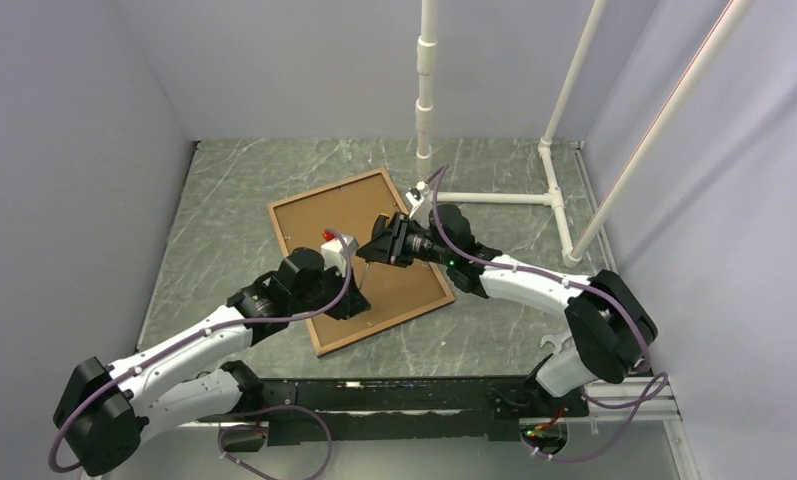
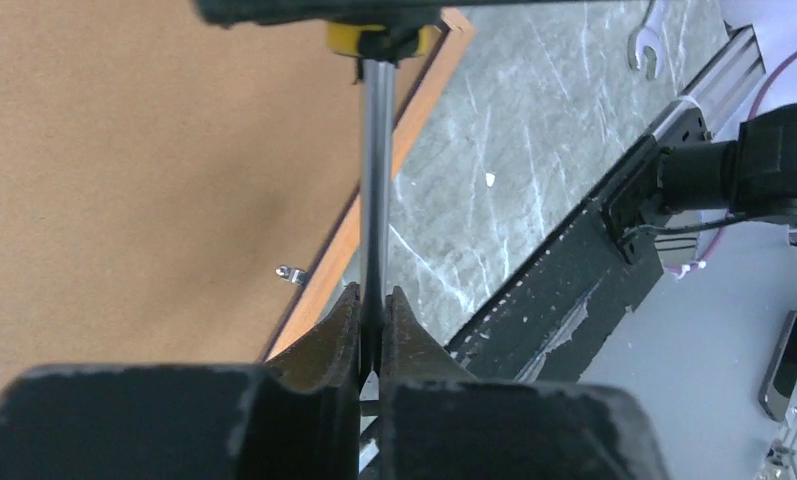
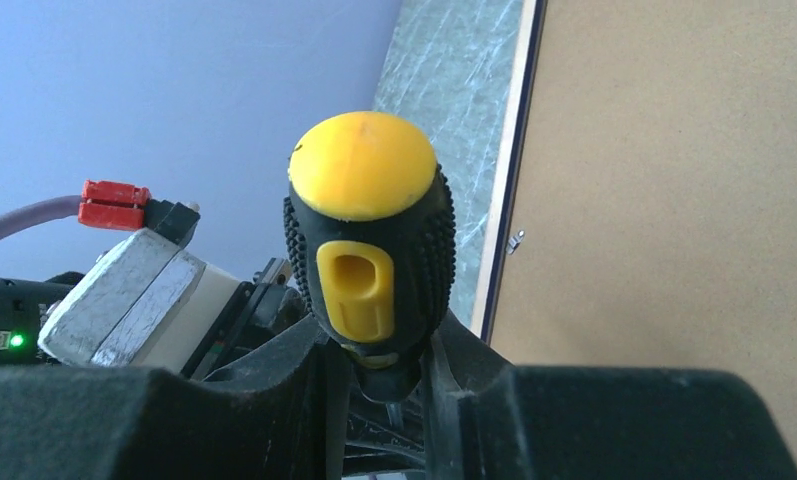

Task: Take the photo out of the frame

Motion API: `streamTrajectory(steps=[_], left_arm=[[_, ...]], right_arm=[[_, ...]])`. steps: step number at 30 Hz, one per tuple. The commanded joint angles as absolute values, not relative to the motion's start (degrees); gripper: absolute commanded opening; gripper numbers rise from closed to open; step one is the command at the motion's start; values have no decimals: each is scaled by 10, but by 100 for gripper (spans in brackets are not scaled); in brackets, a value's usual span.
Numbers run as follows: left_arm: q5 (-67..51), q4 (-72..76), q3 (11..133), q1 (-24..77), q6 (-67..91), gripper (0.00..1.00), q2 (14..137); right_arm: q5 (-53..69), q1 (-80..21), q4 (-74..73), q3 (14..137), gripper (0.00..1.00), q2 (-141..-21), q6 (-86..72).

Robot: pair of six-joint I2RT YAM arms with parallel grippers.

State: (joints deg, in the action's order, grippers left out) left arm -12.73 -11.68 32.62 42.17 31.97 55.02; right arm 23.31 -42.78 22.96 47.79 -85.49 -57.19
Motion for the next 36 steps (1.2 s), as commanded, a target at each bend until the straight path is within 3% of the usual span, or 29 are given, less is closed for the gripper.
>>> streamTrajectory(steps=[1,3,8,11,26,28,30,36], left_arm=[[-108,-121,363,423,277,0,560],[-120,-130,371,423,246,0,559],[-170,-173,390,423,170,0,553],[-210,-226,417,423,136,0,574],[-284,-299,429,430,62,0,583],[-281,-302,430,431,58,0,580],[-281,-303,431,431,54,0,579],[-296,-311,430,432,38,0,580]], right_arm=[[322,-427,237,478,3,-819,-529],[350,-420,162,498,19,-817,-461],[418,-380,-31,551,77,-817,-284],[456,-367,-121,578,89,-824,-202],[606,-331,-177,649,92,-889,-152],[609,-331,-227,669,86,-908,-117],[632,-333,-251,671,73,-918,-100],[677,-337,-201,642,68,-902,-114]])
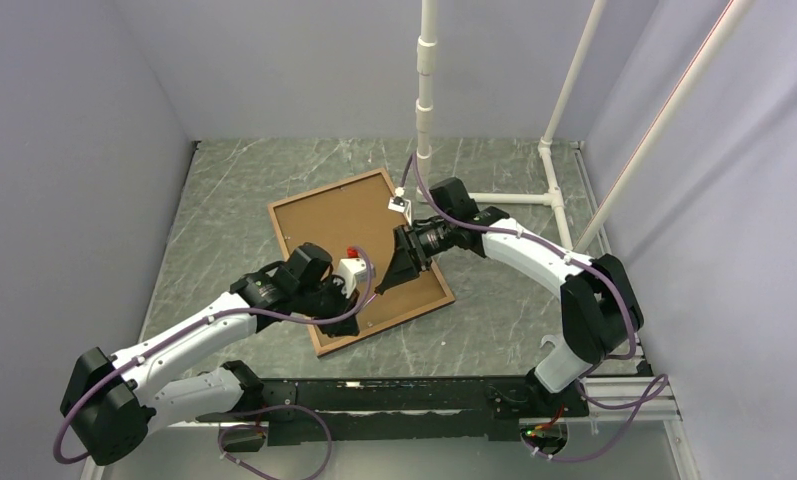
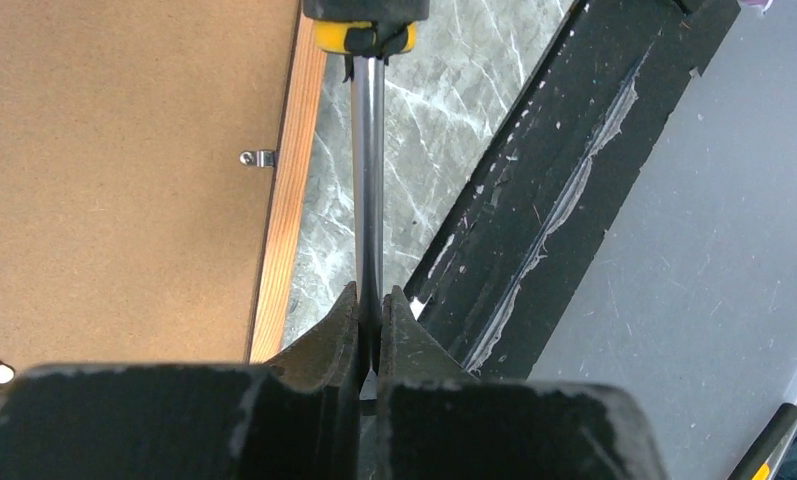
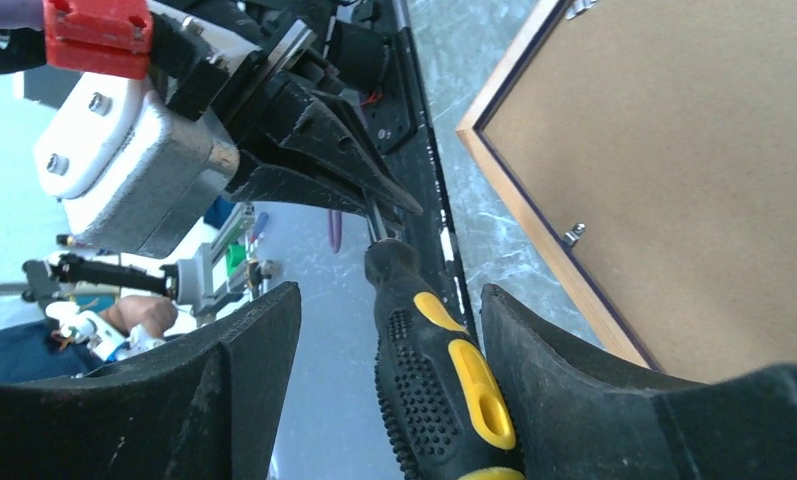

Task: Take the photo out of the frame

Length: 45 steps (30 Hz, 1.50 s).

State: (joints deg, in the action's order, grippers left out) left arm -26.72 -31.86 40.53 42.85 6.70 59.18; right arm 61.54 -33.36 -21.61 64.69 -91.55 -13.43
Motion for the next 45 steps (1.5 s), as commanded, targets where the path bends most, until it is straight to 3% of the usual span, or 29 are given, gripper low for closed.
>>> streamTrajectory(steps=[1,8,10,11,13,14,15,17,20,23,27,30,33,45], left_arm=[[-299,-312,429,432,36,0,581],[-303,-318,427,433,24,0,577],[-305,-318,427,433,22,0,573],[-306,-319,427,433,20,0,572],[-299,-323,427,432,21,0,570],[-290,-327,429,432,32,0,570],[-276,-330,432,431,46,6,570],[-257,-332,434,420,77,39,567],[-232,-327,428,367,128,71,545],[-177,-334,415,275,201,89,514],[-127,-350,384,164,287,86,492],[-84,-359,364,121,345,82,506],[-95,-313,337,92,382,84,532],[-44,-212,318,82,391,74,636]], right_arm=[[681,-337,-201,641,67,-900,-111],[684,-349,-239,650,63,-922,-73],[677,-351,-214,637,56,-919,-97],[676,-351,-199,633,48,-919,-105],[664,-351,-188,631,1,-916,-118],[636,-351,-173,625,0,-908,-133],[598,-350,-158,613,0,-896,-147],[516,-348,-126,586,0,-864,-182],[370,-348,-110,557,0,-819,-220],[202,-348,-103,539,0,-770,-254],[65,-349,-47,501,0,-714,-295],[-5,-349,-11,489,0,-707,-316],[-60,-353,12,496,0,-722,-315],[-124,-372,131,476,0,-787,-202]])
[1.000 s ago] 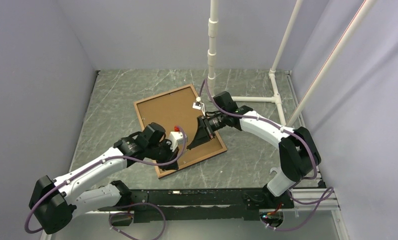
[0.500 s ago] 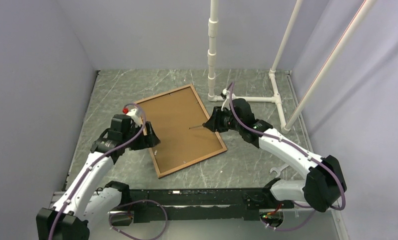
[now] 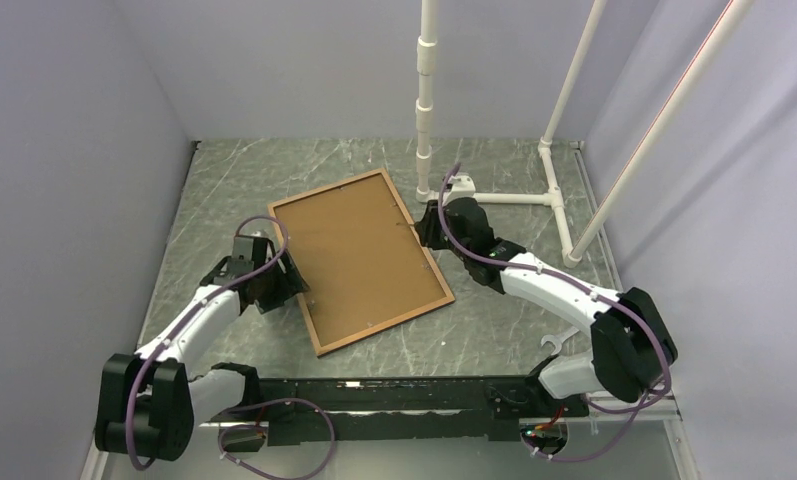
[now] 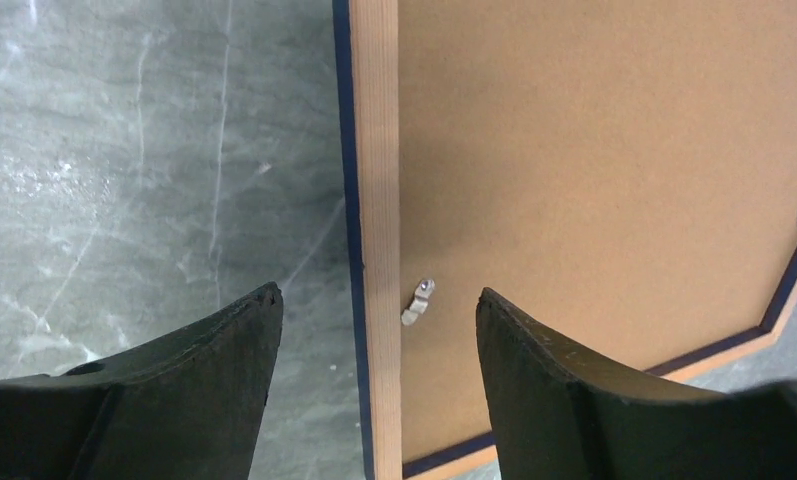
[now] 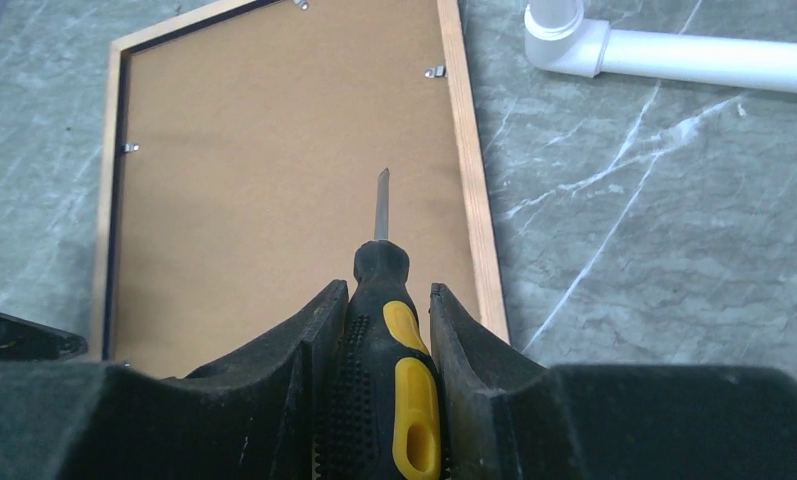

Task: Take the photo out of the frame

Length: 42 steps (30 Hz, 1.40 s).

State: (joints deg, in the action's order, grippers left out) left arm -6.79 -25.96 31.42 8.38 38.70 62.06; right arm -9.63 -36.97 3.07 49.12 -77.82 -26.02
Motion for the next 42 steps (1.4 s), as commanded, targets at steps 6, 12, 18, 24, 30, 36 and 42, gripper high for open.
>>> streamTrajectory(steps=[6,12,18,24,30,36,42], left_arm=[[-31,-202,318,88,376,69,676],[-3,-198,320,101,368,60,692],[23,-209,328,116,360,47,722],[33,-209,328,130,362,43,732],[30,-208,321,132,358,31,732],[25,-209,311,132,361,25,726],[21,-216,309,132,364,19,719]], right_arm=[[-122,-372,173,474,0,-811,-166],[-133,-372,179,487,0,-836,-152],[-143,-372,182,497,0,-847,-159],[-164,-372,190,496,0,-852,-146],[-160,-371,202,506,0,-875,-128],[-153,-373,222,520,0,-901,-128],[-162,-374,237,541,0,-937,-131]])
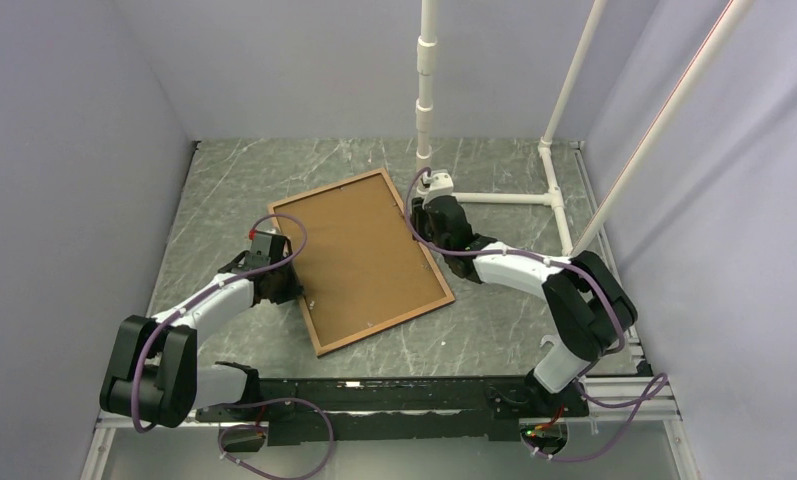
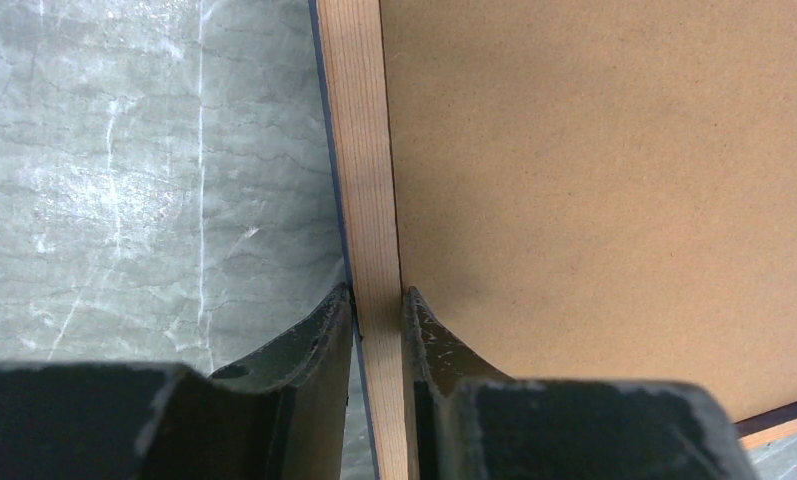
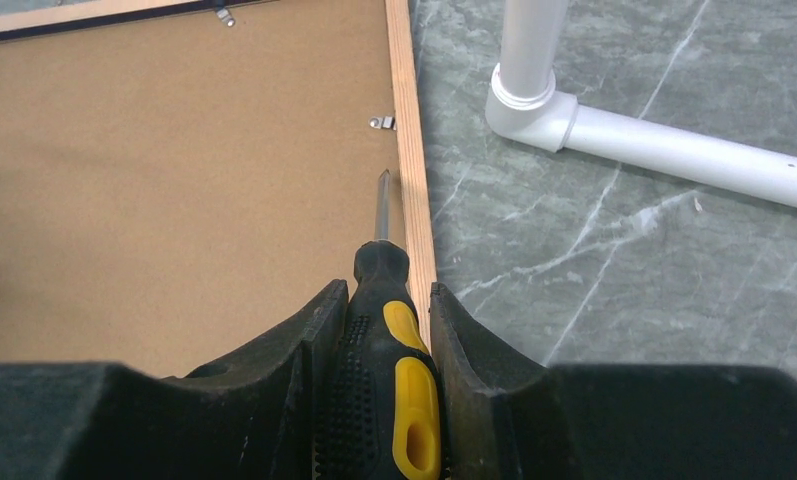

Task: Take the photo out of the frame

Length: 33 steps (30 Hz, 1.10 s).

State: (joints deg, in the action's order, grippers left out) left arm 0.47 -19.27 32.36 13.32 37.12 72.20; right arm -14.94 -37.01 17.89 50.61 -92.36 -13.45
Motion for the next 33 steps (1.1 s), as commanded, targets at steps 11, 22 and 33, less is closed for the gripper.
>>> streamTrajectory(steps=[11,22,33], left_arm=[[16,-220,310,133,363,4,721],[18,-217,304,134,346,0,715],[15,-206,298,135,328,0,705]], right_arm=[[-197,-374,263,552,0,-978,-149],[-187,-374,276,570,0,-1021,-158],[-177,-374,285,590,0,-1051,-146]])
